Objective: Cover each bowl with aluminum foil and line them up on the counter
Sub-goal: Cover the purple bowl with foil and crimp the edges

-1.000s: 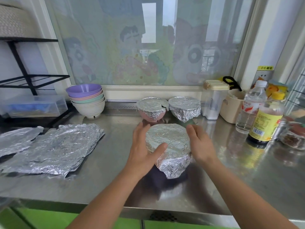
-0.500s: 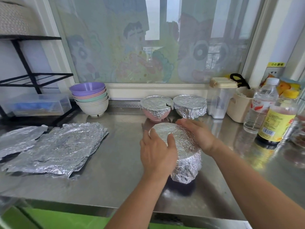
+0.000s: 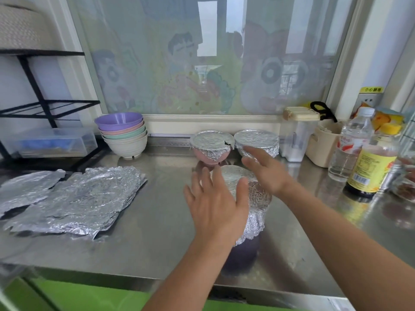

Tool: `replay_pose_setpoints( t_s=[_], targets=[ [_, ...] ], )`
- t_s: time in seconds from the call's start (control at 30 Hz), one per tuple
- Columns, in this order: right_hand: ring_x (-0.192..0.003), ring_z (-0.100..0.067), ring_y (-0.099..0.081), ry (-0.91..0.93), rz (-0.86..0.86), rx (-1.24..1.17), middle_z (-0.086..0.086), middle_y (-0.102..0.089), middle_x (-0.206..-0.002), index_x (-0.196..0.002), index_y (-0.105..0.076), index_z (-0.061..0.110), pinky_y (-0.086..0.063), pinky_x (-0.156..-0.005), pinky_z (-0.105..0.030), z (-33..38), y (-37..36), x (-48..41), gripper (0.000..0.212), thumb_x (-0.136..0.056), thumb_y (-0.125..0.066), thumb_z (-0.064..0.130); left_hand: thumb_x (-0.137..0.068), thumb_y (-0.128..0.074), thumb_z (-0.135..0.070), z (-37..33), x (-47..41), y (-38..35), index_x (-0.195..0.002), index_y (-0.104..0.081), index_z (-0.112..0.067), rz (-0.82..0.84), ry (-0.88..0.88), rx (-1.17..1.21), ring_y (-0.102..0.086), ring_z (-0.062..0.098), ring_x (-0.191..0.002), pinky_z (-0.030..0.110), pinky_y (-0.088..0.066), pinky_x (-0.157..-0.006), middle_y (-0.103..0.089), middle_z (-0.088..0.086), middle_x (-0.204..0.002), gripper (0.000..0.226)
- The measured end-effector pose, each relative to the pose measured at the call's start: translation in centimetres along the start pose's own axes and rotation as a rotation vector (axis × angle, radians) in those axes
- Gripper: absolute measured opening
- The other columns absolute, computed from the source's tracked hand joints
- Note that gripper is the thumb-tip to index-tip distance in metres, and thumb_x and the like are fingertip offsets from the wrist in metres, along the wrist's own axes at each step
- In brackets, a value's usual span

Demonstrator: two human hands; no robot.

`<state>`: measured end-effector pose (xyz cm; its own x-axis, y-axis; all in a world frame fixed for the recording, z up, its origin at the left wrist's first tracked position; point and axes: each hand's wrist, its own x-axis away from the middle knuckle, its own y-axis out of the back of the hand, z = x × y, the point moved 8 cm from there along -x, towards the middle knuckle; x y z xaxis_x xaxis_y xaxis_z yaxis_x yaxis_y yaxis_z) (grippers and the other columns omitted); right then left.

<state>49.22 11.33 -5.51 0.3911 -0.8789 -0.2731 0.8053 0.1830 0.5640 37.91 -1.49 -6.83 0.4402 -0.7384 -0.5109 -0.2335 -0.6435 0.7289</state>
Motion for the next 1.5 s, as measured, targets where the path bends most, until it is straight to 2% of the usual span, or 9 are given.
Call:
replay_pose_setpoints(
  t_s=[0.1, 0.27, 0.4, 0.5, 0.7, 0.87, 1.1, 1.3, 1.5],
  targets=[
    [-0.135, -0.009, -0.039, 0.001, 0.28, 0.097, 0.009, -0.044, -0.148, -0.143, -0.046, 0.033, -0.024, -0.109, -0.021, 0.1, -2.9, -1.2, 0.044, -0.099, -0.051, 0.04, -0.083, -0.015, -0.068, -1.2, 0.6, -2.7, -0.14, -0.046, -0.01, 0.126, 0.02, -0.13, -0.026, 0.042, -0.14, 0.063, -0.019, -0.109, -0.04, 0.022, -0.147, 0.087],
    [-0.131, -0.018, -0.047, 0.005, 0.266, 0.212, -0.001, -0.055, -0.139, -0.137, -0.055, 0.02, -0.028, -0.102, -0.02, -0.1, -3.5, -0.9, 0.039, -0.101, -0.051, 0.034, -0.081, -0.037, -0.055, 0.1, 0.3, -3.2, -0.114, -0.066, -0.004, 0.037, -0.065, -0.107, -0.049, 0.043, -0.122, 0.053, -0.039, -0.102, -0.056, 0.026, -0.129, 0.067],
    [-0.089, -0.023, -0.06, -0.05, 0.185, 0.235, -0.006, -0.066, -0.093, -0.1, -0.067, 0.012, -0.041, -0.083, -0.033, -1.1, -2.7, -0.3, 0.026, -0.1, -0.051, 0.033, -0.082, -0.046, -0.048, 2.1, -0.4, -2.1, -0.119, -0.063, -0.007, -0.054, -0.119, 0.114, -0.048, 0.037, -0.125, 0.042, -0.042, -0.102, -0.05, 0.021, -0.136, 0.058],
    [-0.059, -0.016, -0.044, -0.133, 0.073, 0.233, -0.001, -0.048, -0.06, -0.065, -0.048, 0.013, -0.034, -0.06, -0.032, -1.8, -1.0, -0.4, 0.044, -0.1, -0.048, 0.039, -0.082, -0.062, -0.026, 4.9, -1.2, -3.1, -0.136, -0.05, -0.013, 0.001, 0.09, 0.489, -0.044, 0.022, -0.132, 0.032, -0.034, -0.111, -0.048, 0.007, -0.141, 0.057],
    [-0.113, -0.012, -0.052, -0.228, 0.054, -0.271, 0.003, -0.059, -0.118, -0.129, -0.062, 0.015, -0.034, -0.094, -0.024, -2.4, -1.3, -0.6, 0.035, -0.097, -0.06, 0.028, -0.082, -0.058, 0.003, 7.5, -1.9, -6.6, -0.127, -0.059, -0.015, 0.091, 0.496, 1.191, -0.066, 0.02, -0.1, 0.04, -0.052, -0.093, -0.069, 0.003, -0.112, 0.049],
    [-0.087, -0.011, -0.066, -0.297, -0.063, -0.6, -0.007, -0.071, -0.106, -0.115, -0.068, 0.006, -0.052, -0.081, -0.022, -4.4, -2.5, 0.1, 0.022, -0.095, -0.058, 0.009, -0.096, -0.048, 0.004, 7.4, -1.1, -7.0, -0.132, -0.053, -0.016, -0.031, 0.52, 1.339, -0.054, 0.022, -0.125, 0.039, -0.04, -0.109, -0.058, 0.007, -0.133, 0.042],
    [-0.087, -0.028, -0.064, -0.417, -0.215, -0.832, -0.015, -0.069, -0.097, -0.115, -0.066, 0.004, -0.05, -0.087, -0.04, -6.8, -3.3, 1.0, 0.026, -0.096, -0.049, -0.001, -0.101, -0.045, -0.024, 7.2, -1.3, -7.4, -0.138, -0.048, -0.012, -0.08, 0.465, 1.392, -0.054, 0.012, -0.122, 0.021, -0.046, -0.098, -0.058, -0.001, -0.132, 0.039],
    [-0.105, -0.035, -0.065, -0.446, -0.3, -0.795, -0.02, -0.068, -0.112, -0.132, -0.055, 0.005, -0.048, -0.098, -0.051, -7.6, -3.1, 2.3, 0.037, -0.097, -0.043, -0.001, -0.097, -0.052, -0.028, 8.5, -4.1, -7.9, -0.092, -0.069, -0.015, 0.169, 0.44, 0.976, -0.063, 0.02, -0.077, 0.037, -0.051, -0.075, -0.07, 0.0, -0.084, 0.022],
    [-0.093, -0.029, -0.062, -0.465, -0.403, -0.826, -0.017, -0.068, -0.1, -0.133, -0.056, 0.003, -0.049, -0.09, -0.044, -8.2, -3.2, 2.7, 0.039, -0.095, -0.045, -0.002, -0.1, -0.051, -0.022, 7.4, -3.3, -8.3, -0.089, -0.069, -0.006, 0.13, 0.717, 1.273, -0.067, 0.019, -0.068, 0.031, -0.055, -0.063, -0.073, 0.009, -0.08, 0.027]
  ],
)
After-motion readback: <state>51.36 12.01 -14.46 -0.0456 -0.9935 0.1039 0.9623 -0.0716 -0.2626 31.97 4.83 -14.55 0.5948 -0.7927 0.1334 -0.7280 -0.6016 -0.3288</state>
